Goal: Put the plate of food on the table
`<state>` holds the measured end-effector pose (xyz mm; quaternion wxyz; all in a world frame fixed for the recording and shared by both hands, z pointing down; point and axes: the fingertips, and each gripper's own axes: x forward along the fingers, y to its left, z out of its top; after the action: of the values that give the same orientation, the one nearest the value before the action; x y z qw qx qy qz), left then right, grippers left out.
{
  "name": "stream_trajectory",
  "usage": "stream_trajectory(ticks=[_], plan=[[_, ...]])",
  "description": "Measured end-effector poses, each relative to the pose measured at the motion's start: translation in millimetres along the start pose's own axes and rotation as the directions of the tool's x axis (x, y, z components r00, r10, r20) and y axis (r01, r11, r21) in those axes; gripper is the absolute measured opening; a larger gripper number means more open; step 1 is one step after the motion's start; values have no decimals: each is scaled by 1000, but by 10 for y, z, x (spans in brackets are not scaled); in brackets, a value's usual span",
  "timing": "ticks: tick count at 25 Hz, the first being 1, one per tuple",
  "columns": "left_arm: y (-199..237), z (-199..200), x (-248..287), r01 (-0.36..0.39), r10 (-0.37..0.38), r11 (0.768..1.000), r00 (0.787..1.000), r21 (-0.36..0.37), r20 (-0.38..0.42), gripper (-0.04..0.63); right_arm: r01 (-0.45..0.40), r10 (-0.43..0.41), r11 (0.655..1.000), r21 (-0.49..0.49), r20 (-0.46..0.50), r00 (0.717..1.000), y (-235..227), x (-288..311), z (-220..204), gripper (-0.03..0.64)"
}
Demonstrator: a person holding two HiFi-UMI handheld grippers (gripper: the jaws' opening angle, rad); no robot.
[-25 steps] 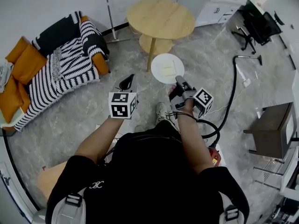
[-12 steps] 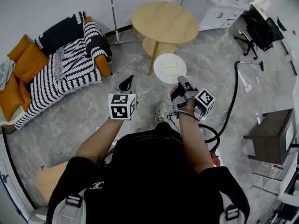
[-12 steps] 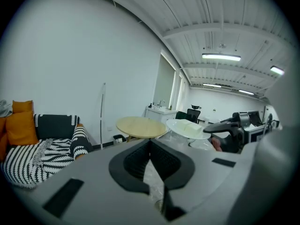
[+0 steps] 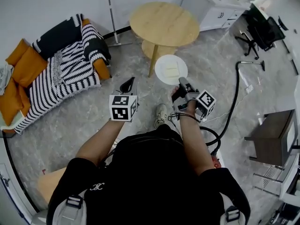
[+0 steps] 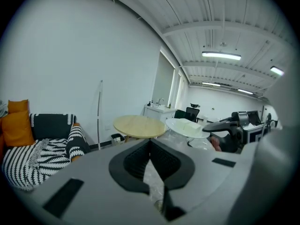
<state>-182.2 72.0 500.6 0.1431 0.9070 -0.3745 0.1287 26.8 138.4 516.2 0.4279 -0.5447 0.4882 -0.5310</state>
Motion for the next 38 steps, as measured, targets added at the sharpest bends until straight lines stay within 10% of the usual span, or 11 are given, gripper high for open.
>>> stream_trajectory(ticks=[38], plan=[[-124,1003,2466,-97,98,995,994,19,-46,9,-9,7,1000,-17,-129,992,213,1851,1917,23]])
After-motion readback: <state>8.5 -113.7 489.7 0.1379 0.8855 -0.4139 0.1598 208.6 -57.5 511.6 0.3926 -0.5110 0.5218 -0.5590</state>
